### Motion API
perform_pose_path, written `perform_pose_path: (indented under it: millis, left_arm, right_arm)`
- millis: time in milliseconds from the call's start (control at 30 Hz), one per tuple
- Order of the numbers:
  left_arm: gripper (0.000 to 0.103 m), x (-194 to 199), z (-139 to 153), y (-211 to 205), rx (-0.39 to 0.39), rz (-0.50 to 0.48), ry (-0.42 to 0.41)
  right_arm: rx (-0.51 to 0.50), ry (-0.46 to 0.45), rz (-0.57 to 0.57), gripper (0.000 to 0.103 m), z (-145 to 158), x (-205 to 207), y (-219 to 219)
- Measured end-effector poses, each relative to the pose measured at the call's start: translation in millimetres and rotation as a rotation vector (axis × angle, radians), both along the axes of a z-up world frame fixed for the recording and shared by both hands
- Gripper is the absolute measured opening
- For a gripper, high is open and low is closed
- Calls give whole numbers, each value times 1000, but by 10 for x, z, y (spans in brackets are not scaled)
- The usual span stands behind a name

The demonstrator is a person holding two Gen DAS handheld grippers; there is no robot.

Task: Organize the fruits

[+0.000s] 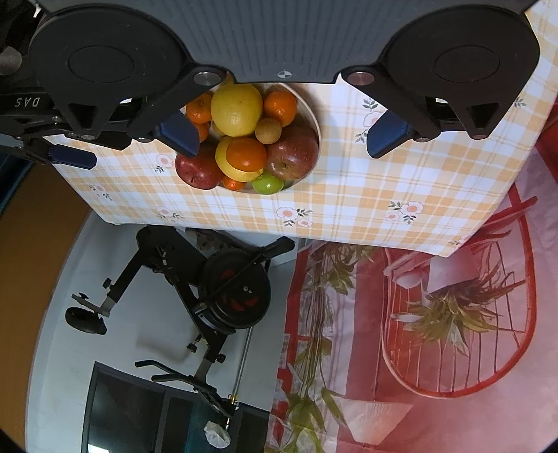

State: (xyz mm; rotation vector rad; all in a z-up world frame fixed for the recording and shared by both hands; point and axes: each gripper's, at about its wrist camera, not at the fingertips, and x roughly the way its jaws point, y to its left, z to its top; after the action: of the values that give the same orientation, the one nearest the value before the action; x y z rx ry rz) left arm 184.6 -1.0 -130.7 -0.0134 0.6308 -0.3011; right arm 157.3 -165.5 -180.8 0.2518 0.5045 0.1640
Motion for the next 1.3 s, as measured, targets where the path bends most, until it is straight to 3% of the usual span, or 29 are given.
perform_pose_path:
  millis: [367,900,1300]
  left_arm:
    - [103,-331,310,76,-25,17,-85]
    - [103,-1092,978,-58,56,30,-301]
    - [103,-1375,1182,-136,43,67,-340]
  right_arm:
    - [-2,-44,-38,103,288,-301,1]
    - [-35,-129,-96,103,1040,-1018,-2]
    - [-42,-163,-99,103,1243,-1318,17]
